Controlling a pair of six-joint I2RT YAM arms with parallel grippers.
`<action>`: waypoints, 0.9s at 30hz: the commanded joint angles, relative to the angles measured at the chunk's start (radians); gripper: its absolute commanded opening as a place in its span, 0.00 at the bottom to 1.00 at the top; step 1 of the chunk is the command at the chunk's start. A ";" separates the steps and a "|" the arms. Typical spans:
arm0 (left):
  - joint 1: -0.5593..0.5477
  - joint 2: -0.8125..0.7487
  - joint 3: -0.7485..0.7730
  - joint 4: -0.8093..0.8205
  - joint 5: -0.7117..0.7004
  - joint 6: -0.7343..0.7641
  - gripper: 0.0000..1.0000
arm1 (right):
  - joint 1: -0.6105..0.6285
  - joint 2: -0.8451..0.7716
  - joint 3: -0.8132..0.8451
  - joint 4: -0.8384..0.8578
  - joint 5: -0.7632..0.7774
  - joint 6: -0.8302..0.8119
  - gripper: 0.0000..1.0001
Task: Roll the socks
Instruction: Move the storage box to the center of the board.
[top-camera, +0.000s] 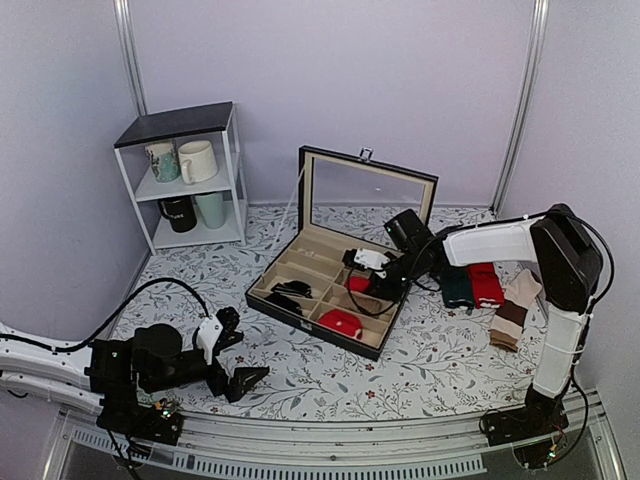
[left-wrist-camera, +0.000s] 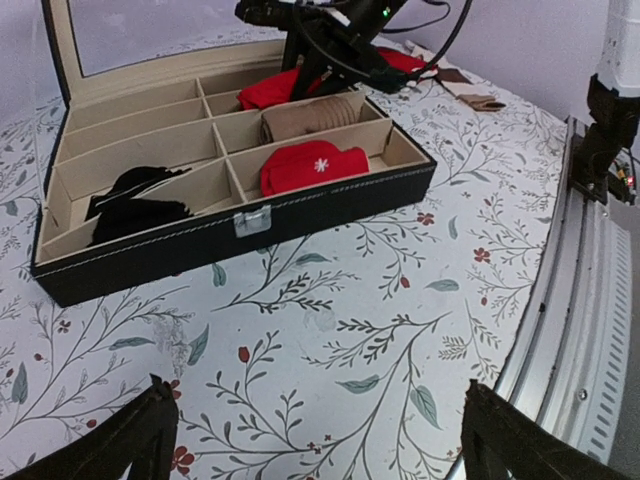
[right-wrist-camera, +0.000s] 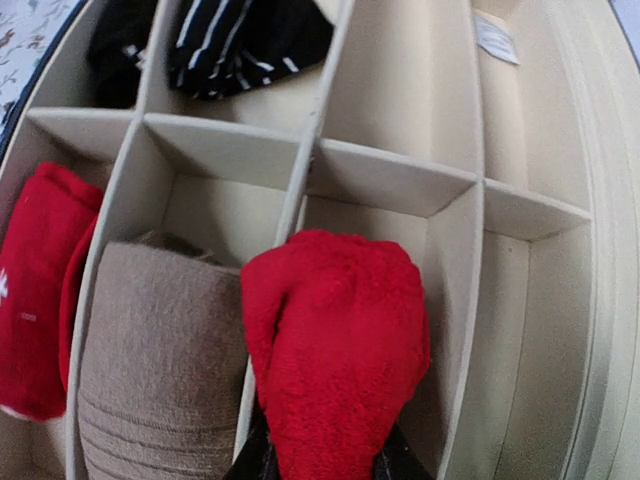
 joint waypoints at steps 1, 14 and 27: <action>0.014 -0.003 -0.012 0.007 0.010 0.005 1.00 | 0.108 -0.009 -0.045 -0.066 -0.089 0.084 0.02; 0.015 0.004 -0.012 0.011 0.012 0.006 0.99 | 0.080 -0.148 -0.091 0.225 -0.041 0.307 0.01; 0.013 0.004 -0.016 0.018 0.014 0.007 1.00 | 0.084 -0.172 -0.193 0.371 0.127 0.319 0.01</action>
